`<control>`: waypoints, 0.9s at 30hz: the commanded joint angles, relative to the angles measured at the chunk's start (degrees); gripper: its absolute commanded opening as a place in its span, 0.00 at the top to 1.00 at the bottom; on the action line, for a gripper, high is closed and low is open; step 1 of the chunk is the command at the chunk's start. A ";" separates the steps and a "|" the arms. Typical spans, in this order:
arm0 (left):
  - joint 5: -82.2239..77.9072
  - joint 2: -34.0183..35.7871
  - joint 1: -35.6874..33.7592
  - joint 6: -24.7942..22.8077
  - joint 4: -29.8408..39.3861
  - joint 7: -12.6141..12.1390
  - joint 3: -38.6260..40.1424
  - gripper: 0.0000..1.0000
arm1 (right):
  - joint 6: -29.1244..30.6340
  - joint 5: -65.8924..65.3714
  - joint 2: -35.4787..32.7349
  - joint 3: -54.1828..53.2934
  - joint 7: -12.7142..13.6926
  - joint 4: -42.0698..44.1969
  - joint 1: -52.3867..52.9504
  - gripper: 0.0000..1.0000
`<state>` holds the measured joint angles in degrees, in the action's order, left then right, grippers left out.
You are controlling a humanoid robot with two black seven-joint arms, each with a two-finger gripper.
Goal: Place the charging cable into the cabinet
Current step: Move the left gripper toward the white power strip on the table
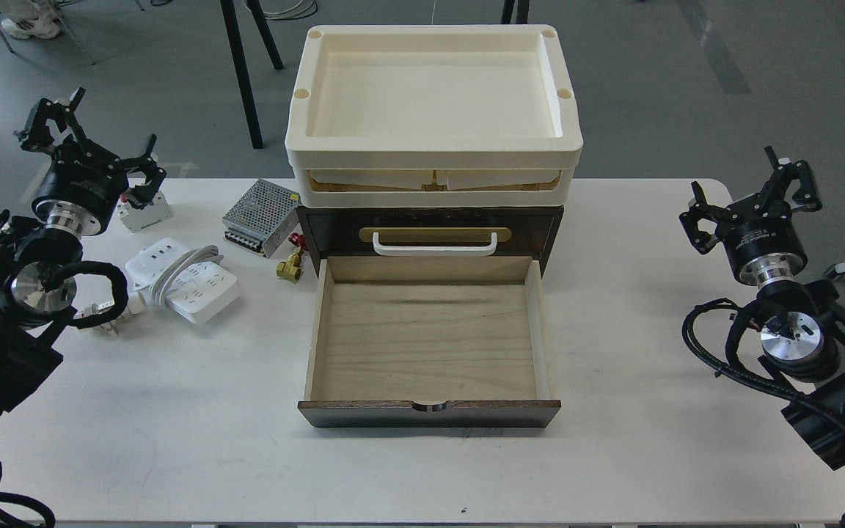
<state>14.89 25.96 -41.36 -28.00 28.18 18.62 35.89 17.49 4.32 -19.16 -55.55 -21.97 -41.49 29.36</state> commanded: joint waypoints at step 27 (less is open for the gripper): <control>-40.60 26.77 -3.38 0.00 30.07 1.94 1.91 0.01 | 0.09 -0.10 0.00 0.35 0.00 0.18 0.00 0.00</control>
<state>-16.07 49.73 -44.71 -28.02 52.03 20.53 37.52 17.57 4.21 -19.16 -55.19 -21.97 -41.30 29.35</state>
